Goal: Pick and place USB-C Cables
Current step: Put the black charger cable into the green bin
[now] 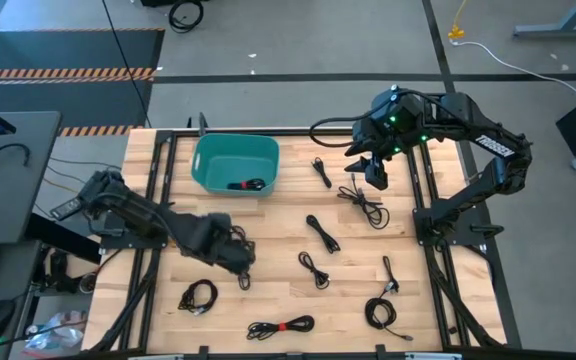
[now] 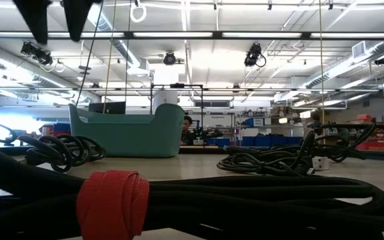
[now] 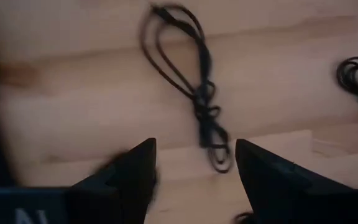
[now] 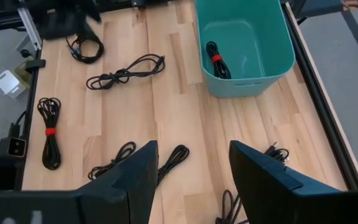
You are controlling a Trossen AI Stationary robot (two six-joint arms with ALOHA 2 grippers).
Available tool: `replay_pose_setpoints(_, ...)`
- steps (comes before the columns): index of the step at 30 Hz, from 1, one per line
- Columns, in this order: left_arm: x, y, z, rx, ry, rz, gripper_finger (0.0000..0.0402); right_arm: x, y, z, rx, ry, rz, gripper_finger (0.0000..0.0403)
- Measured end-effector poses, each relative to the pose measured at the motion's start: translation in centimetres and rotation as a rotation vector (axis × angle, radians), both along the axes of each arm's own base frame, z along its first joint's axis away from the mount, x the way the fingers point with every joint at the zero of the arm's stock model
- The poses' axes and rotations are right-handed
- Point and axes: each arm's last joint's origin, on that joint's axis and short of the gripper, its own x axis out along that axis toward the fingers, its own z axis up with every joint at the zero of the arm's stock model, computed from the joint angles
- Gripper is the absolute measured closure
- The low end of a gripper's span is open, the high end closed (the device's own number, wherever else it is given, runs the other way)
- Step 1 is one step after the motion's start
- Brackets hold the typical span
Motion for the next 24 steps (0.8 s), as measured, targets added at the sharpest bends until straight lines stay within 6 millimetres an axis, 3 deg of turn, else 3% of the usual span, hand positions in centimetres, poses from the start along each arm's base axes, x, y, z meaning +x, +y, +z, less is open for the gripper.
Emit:
replay_pose_setpoints(6, 1.3, -0.8, -4.2, -0.083, -0.157, 0.042, 0.0173, 0.1, 0.0, 0.1, -0.014, -0.017, 0.014, 0.0200)
replay_pose_setpoints(11, 0.8, -0.7, -7.1, -0.120, -0.151, 0.100, 0.0174, 0.1, 0.0, 0.1, -0.012, -0.017, 0.018, 0.0200)
replay_pose_setpoints(18, -0.5, -1.0, -9.6, -0.156, -0.084, 0.124, 0.0194, 0.1, 0.0, 0.1, -0.015, -0.018, 0.027, 0.0200)
replay_pose_setpoints(24, -0.3, -1.1, -10.7, -0.167, -0.113, 0.125, 0.0204, 0.1, 0.0, 0.1, -0.022, -0.018, 0.035, 0.0200)
